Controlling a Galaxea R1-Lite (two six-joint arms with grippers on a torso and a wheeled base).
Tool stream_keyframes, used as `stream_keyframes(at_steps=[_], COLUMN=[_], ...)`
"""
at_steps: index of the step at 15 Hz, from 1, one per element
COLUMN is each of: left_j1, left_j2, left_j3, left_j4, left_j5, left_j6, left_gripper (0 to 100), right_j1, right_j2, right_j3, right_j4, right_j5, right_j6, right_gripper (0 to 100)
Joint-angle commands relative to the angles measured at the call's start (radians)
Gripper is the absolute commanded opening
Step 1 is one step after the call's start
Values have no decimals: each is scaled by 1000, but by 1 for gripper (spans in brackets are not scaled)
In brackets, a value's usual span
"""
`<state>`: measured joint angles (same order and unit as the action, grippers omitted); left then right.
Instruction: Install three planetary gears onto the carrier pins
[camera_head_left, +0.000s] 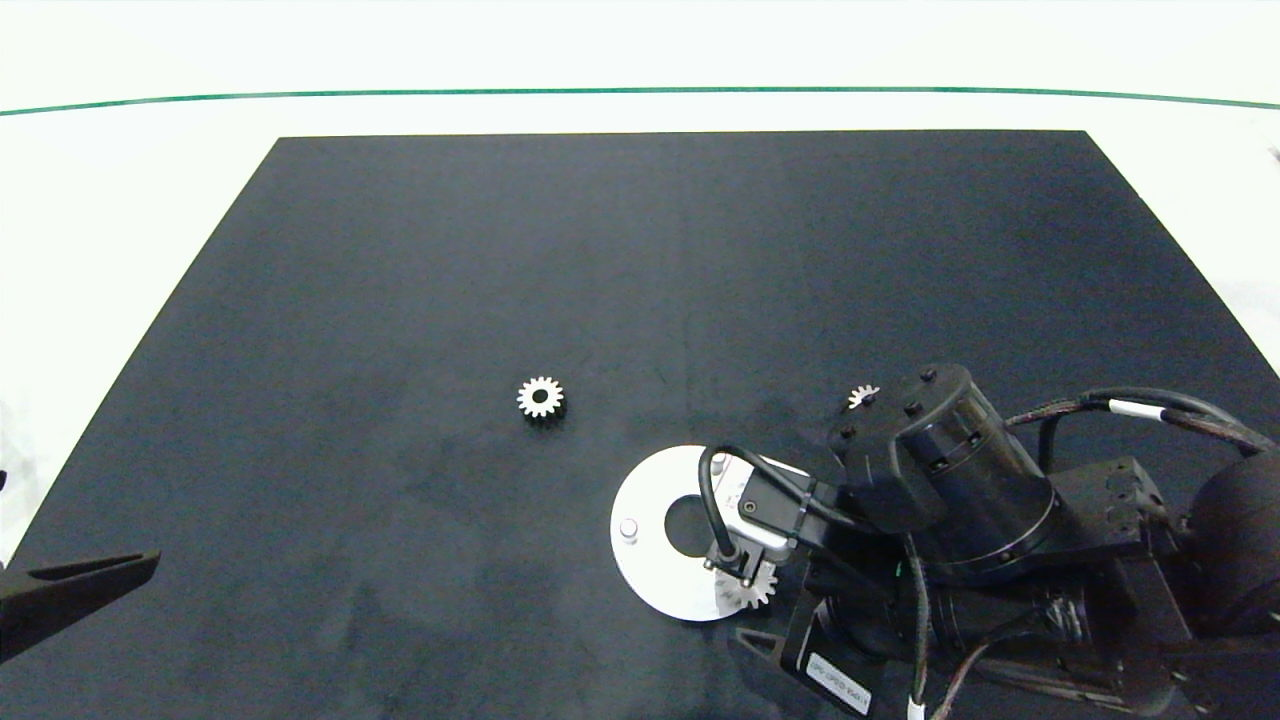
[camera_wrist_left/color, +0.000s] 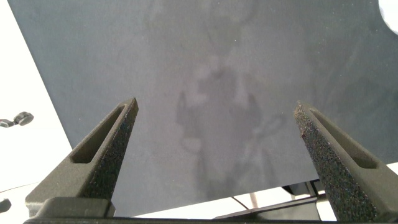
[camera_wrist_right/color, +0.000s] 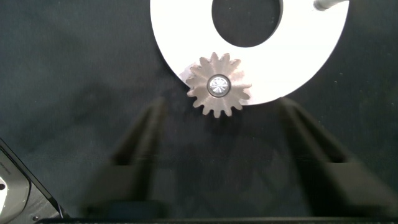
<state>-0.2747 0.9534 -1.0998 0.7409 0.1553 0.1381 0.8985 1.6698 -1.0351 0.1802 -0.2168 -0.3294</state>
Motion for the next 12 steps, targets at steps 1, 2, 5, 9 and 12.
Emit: stream_keyframes(at_steps=[1, 2, 5, 9, 12], left_j1=[0, 0, -1, -1, -1], left_j2=[-1, -1, -1, -1, -1], left_j3=[0, 0, 1, 1, 1], left_j4=[5, 5, 5, 5, 5], left_j5=[1, 1, 1, 1, 1], left_j6=[2, 2, 2, 2, 2], left_gripper=[100, 100, 100, 100, 100], right_j1=[-1, -4, -27, -87, -148], right_j2=[-58, -82, -143, -189, -200], right_j3=[10, 20, 52, 50, 26], right_j4=[2, 2, 2, 1, -1], right_j5=[-3, -3, -3, -3, -3], right_j6=[-2, -2, -2, -2, 1], right_gripper=[100, 100, 100, 100, 100])
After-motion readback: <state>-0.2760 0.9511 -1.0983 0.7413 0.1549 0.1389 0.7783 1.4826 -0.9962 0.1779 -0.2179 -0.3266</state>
